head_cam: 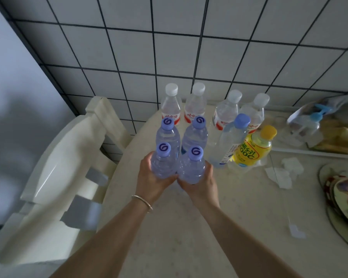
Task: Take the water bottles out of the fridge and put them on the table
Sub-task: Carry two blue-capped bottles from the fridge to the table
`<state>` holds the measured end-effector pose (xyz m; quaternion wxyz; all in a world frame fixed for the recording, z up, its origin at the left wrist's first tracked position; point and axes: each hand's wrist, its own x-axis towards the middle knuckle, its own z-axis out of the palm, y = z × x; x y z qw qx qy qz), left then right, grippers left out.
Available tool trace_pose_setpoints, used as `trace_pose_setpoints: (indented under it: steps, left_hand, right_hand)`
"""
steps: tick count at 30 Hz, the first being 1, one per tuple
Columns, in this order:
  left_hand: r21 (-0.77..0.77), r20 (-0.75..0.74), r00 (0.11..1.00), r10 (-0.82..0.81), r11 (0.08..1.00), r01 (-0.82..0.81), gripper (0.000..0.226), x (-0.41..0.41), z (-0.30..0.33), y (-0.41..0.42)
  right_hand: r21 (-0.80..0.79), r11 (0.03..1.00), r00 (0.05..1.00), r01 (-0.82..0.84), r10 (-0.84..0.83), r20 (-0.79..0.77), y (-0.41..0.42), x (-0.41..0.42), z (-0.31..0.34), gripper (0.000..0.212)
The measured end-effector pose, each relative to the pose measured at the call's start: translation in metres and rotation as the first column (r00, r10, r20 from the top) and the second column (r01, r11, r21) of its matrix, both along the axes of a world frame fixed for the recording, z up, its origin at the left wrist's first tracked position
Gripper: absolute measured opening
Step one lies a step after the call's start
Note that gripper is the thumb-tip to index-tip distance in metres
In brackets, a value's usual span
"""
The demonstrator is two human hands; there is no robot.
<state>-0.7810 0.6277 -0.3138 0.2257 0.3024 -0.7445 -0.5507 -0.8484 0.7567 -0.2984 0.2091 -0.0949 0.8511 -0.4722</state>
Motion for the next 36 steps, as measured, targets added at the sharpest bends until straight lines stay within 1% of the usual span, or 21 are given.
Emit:
trace_pose_setpoints:
  steps: [2,3,5,6,7,11,14,16,20,26,32,36]
  left_hand:
    - [0.012,0.042,0.998,0.049,0.999,-0.049,0.035,0.007,-0.001,0.004]
    - [0.004,0.061,0.994,0.086,0.996,-0.087,0.045,0.013,-0.004,0.007]
    - [-0.057,0.16,0.97,0.182,0.983,-0.175,0.076,0.026,-0.004,0.016]
    - [-0.09,0.195,0.955,0.225,0.973,-0.211,0.088,0.033,0.001,0.023]
    - [-0.095,0.203,0.945,0.255,0.966,-0.241,0.094,0.04,0.008,0.033]
    - [-0.108,0.154,0.948,0.279,0.958,-0.265,0.09,0.063,0.04,0.067]
    - [-0.064,0.138,0.96,0.245,0.969,-0.239,0.084,0.086,0.063,0.098]
    - [-0.052,0.129,0.97,0.208,0.978,-0.203,0.08,0.106,0.074,0.123]
    - [-0.038,0.089,0.976,0.197,0.98,-0.194,0.072,0.159,0.086,0.173]
    - [-0.054,0.013,0.97,0.243,0.969,-0.242,0.064,0.254,0.097,0.242]
    - [-0.011,0.011,0.964,0.265,0.964,-0.265,0.063,0.338,0.112,0.287]
    - [-0.018,-0.011,0.977,0.212,0.977,-0.213,0.063,0.38,0.121,0.31]
  right_hand:
    - [0.011,1.0,0.999,-0.018,0.019,-0.026,0.009,0.004,0.001,0.063]
    - [0.032,0.999,0.998,-0.037,0.038,-0.04,0.016,0.007,0.003,0.066]
    - [0.072,0.994,0.994,-0.077,0.082,-0.069,0.031,0.012,0.012,0.076]
    - [0.082,0.993,0.992,-0.088,0.095,-0.085,0.04,0.016,0.017,0.079]
    - [0.084,0.993,0.99,-0.088,0.096,-0.1,0.05,0.019,0.024,0.079]
    - [0.054,0.998,0.986,-0.04,0.048,-0.16,0.093,0.043,0.051,0.073]
    - [0.034,0.999,0.977,-0.011,0.018,-0.214,0.128,0.066,0.069,0.07]
    - [0.028,1.0,0.978,-0.008,0.014,-0.21,0.152,0.086,0.078,0.067]
    - [0.064,0.995,0.98,-0.08,0.09,-0.177,0.201,0.135,0.089,0.06]
    - [0.029,0.983,0.962,-0.184,0.186,-0.202,0.254,0.22,0.085,0.057]
    - [-0.02,0.976,0.954,-0.215,0.206,-0.217,0.291,0.303,0.097,0.06]
    - [-0.03,0.981,0.959,-0.194,0.183,-0.218,0.312,0.353,0.11,0.059]
